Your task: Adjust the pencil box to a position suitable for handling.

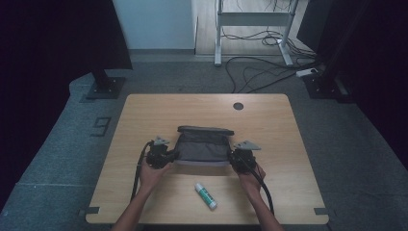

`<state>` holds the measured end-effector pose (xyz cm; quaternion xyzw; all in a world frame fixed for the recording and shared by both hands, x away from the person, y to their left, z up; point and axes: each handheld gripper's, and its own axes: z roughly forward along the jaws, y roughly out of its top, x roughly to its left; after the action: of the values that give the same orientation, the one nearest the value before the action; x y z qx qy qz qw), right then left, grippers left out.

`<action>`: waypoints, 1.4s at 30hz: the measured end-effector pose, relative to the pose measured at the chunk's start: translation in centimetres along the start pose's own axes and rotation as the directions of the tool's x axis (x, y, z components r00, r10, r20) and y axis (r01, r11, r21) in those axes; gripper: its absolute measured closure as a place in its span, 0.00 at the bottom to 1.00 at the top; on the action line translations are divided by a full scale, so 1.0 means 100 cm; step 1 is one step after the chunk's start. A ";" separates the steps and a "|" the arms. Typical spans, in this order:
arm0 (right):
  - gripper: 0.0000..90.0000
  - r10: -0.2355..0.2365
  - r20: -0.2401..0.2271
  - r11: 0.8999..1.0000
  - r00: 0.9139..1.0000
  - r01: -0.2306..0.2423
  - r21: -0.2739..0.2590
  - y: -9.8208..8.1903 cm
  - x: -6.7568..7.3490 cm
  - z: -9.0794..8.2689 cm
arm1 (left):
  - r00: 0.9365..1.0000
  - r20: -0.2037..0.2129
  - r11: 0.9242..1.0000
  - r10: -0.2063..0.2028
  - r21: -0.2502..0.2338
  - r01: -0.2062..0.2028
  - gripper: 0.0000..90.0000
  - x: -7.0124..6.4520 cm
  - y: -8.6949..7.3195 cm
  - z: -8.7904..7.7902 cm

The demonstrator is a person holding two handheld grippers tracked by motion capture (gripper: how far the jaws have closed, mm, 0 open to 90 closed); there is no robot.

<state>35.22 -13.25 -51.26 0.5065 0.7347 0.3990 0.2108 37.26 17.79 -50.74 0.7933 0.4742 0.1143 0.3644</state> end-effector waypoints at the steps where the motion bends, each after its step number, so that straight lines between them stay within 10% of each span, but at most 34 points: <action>1: 0.96 0.000 0.000 1.000 1.000 0.000 0.000 0.000 0.000 0.000 | 1.000 0.000 1.000 0.000 0.000 0.000 0.90 0.000 0.000 0.000; 13: 0.89 -0.007 0.016 0.996 1.000 0.006 0.084 -0.015 -0.004 0.022 | 0.999 0.014 0.999 -0.033 0.038 0.032 0.82 0.003 -0.011 0.017; 16: 0.60 -0.013 0.031 0.998 0.999 0.011 0.064 -0.014 -0.007 0.020 | 0.999 0.007 0.999 -0.046 0.018 0.045 0.55 0.004 -0.011 0.016; 21: 0.42 0.030 0.087 1.000 0.996 -0.029 -0.003 -0.013 -0.011 0.015 | 0.998 0.007 0.997 -0.070 -0.021 0.070 0.34 0.006 -0.010 0.013; 42: 0.41 0.028 -0.058 0.992 0.998 -0.035 -0.123 -0.026 -0.019 -0.038 | 0.998 -0.003 0.987 -0.058 -0.151 0.057 0.34 0.014 -0.030 -0.031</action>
<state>31.75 -16.85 -51.27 0.4924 0.7061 0.4613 0.2150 34.38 21.29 -50.85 0.7491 0.4881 0.1423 0.4248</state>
